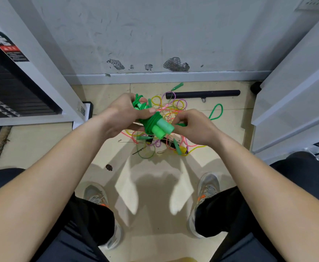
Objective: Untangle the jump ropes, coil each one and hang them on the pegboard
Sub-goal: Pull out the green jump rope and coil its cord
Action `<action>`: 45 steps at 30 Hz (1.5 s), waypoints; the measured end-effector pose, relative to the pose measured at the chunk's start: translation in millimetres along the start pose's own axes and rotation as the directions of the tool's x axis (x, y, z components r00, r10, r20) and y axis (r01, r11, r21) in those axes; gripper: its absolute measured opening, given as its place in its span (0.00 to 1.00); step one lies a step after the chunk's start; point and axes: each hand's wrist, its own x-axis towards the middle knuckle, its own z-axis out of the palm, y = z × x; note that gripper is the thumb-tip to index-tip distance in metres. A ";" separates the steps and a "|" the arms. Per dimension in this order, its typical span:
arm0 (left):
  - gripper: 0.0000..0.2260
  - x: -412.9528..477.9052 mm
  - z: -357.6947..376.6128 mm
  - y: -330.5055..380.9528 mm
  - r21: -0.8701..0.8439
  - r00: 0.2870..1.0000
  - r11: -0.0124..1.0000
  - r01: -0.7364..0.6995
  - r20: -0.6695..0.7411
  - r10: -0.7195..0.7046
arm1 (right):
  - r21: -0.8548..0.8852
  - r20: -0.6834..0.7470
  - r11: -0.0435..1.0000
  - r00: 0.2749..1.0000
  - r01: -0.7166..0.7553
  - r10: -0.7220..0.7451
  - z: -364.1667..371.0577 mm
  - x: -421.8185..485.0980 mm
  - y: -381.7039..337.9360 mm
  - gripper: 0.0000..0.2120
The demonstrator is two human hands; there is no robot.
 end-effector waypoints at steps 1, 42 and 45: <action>0.15 0.4 1.9 -2.5 0.048 1.000 0.999 -0.011 -0.012 0.011 | -0.051 -0.017 0.999 1.000 -0.004 0.003 -1.9 -0.7 0.3 0.13; 0.05 -12.8 13.3 8.6 -0.319 0.993 0.947 0.029 0.120 0.010 | 0.346 -0.062 0.938 0.998 0.039 -0.018 -2.6 -9.9 -18.1 0.09; 0.05 -11.0 15.6 4.2 -0.267 0.990 0.964 -0.010 0.130 0.046 | 0.403 -0.044 0.915 0.999 0.030 -0.013 -8.4 -12.1 -23.6 0.04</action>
